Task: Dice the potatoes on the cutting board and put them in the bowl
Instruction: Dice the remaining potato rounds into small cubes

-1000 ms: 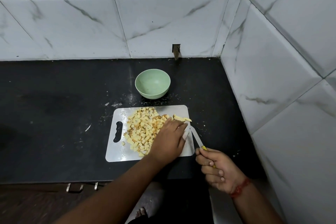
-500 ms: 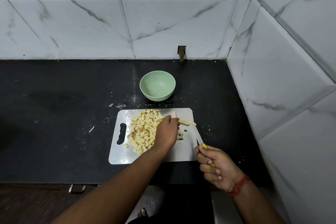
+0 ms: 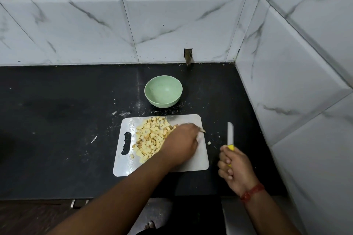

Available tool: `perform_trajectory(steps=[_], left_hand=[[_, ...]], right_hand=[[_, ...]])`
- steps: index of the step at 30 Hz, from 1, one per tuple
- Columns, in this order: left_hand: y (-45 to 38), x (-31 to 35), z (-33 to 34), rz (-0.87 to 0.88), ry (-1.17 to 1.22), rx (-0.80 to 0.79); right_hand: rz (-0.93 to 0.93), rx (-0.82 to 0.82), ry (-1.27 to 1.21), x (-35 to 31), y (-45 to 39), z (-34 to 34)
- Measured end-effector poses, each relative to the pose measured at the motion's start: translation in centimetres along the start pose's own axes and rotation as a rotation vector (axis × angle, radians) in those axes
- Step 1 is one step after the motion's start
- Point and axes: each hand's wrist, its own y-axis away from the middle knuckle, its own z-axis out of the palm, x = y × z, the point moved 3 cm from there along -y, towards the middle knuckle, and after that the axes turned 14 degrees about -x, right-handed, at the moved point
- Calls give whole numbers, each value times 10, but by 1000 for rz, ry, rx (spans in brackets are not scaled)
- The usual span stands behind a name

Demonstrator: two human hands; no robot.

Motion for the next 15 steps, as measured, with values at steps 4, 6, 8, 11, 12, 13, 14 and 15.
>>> perform_trajectory(steps=[4, 6, 8, 11, 12, 13, 14, 15], left_hand=[[-14, 22, 36, 163, -385, -114], [-23, 28, 43, 100, -418, -137], [-30, 33, 46, 77, -452, -141], [-38, 38, 46, 64, -485, -149], [-41, 39, 46, 51, -488, -158], [-43, 39, 46, 36, -489, -164], [-43, 39, 46, 19, -487, -169], [-43, 41, 47, 7, -486, -175]], right_hand=[[-121, 83, 33, -16, -1, -5], [-130, 82, 68, -16, 0, -2], [-134, 78, 109, -14, 2, 2], [-136, 75, 139, -13, 5, 5], [-138, 77, 142, -13, 6, 5], [-141, 79, 145, -14, 8, 5], [-143, 81, 149, -14, 9, 5], [-146, 85, 151, -15, 11, 3]])
